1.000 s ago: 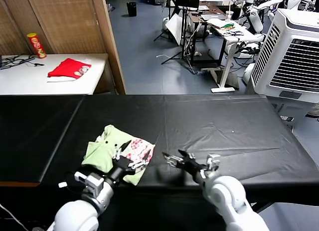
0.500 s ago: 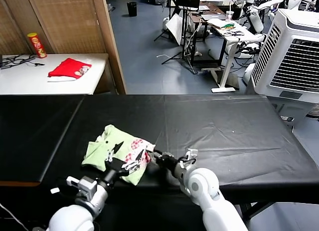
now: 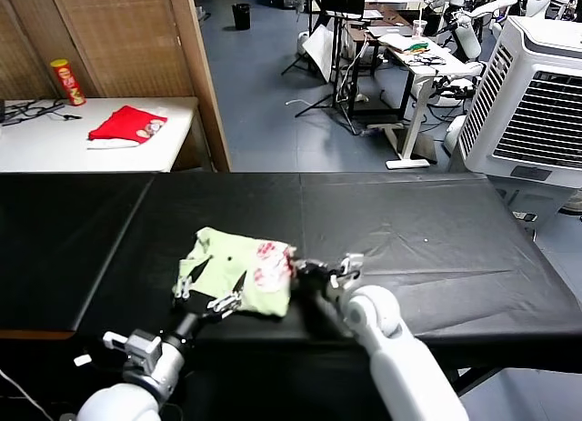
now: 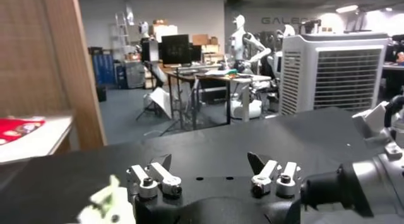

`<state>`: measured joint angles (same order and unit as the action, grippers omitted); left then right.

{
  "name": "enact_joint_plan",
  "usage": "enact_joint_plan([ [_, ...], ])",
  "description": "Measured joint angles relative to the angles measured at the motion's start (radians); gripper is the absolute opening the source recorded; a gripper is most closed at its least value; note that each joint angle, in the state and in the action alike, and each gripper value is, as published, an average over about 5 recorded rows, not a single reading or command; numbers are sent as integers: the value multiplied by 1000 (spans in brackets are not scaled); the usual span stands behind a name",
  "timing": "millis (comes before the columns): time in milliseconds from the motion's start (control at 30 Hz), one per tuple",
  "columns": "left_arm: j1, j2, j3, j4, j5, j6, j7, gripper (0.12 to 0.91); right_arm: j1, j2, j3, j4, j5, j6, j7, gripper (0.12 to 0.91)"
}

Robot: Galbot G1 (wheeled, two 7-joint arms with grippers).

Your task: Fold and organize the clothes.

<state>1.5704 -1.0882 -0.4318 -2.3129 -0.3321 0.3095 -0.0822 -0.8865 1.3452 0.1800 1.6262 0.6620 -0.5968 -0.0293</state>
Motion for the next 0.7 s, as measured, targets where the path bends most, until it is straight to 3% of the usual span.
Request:
enact_joint_plan([
  [167,8,-16,-7,4,7,-7,0,798,77,-68,-3,-56,-60,5,-56,134],
  [267,6,-23,-8,11,8,-9,-1,798,91,-111,-5,-61,-86,5,-64,189],
  [600,-12,-32,-5,44,8,-13,-2,798,-10,-259,35,158,-128,-21,-34,711],
  [700,-21,-36,-9,54,21,-31,-3,798,-26,-279,28,240,-129,-19,-26,782],
])
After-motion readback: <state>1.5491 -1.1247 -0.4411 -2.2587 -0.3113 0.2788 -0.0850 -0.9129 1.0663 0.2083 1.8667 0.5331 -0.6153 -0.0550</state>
